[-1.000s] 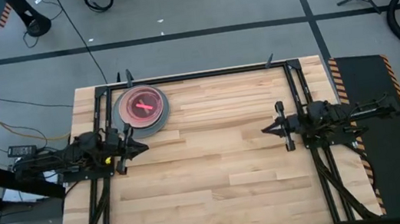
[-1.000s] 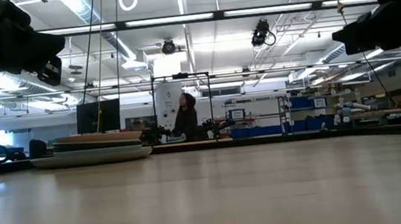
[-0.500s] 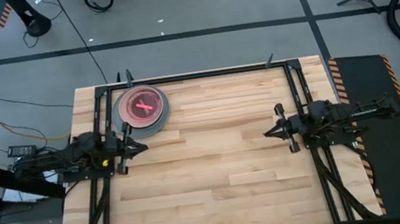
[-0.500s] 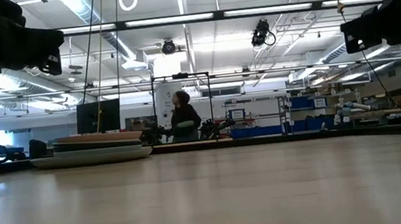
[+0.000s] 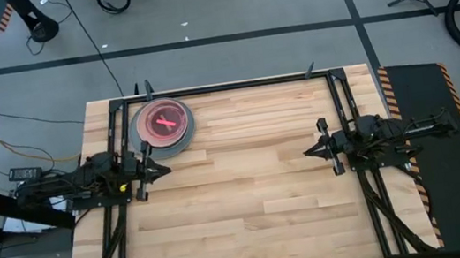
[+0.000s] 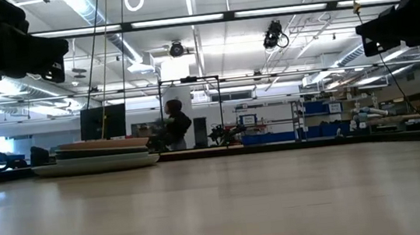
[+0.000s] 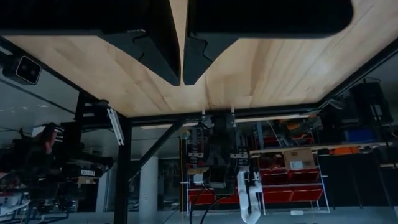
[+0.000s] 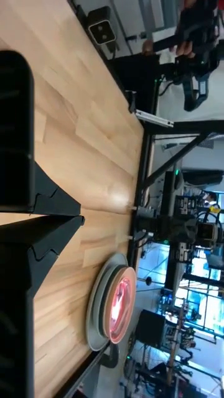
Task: Stack plastic plates
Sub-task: Return to Home Position
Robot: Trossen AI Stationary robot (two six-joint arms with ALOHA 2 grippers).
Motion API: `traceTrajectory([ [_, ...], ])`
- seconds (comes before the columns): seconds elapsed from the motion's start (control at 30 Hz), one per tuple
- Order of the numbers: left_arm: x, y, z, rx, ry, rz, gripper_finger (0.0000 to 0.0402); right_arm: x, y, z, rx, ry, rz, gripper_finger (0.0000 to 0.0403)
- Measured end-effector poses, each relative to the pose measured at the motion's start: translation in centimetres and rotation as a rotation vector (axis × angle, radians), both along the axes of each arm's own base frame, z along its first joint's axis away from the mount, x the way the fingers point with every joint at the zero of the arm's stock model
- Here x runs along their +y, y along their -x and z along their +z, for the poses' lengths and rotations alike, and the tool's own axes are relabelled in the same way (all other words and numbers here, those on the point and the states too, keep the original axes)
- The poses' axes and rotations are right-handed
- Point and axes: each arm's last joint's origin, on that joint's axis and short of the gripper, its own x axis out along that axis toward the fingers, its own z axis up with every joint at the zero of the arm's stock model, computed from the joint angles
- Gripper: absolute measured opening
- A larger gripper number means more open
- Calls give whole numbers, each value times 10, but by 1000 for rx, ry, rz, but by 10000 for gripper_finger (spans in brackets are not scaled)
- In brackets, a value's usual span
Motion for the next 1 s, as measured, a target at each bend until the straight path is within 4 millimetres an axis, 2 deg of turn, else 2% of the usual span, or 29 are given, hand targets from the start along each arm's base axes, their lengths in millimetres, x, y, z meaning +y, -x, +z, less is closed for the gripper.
traceTrajectory([
  [0.2,0,0,0,4,14,-2,27,0,-1,-1,19,-40,-7,18],
  [0.43,0,0,0,16,133,-5,27,0,-3,-4,-12,-117,-5,18],
  [0.7,3,0,-1,15,102,97,27,0,-3,-4,-13,-124,-11,18],
  [1.0,3,0,-3,30,104,97,27,0,-3,-4,-13,-123,-11,18],
])
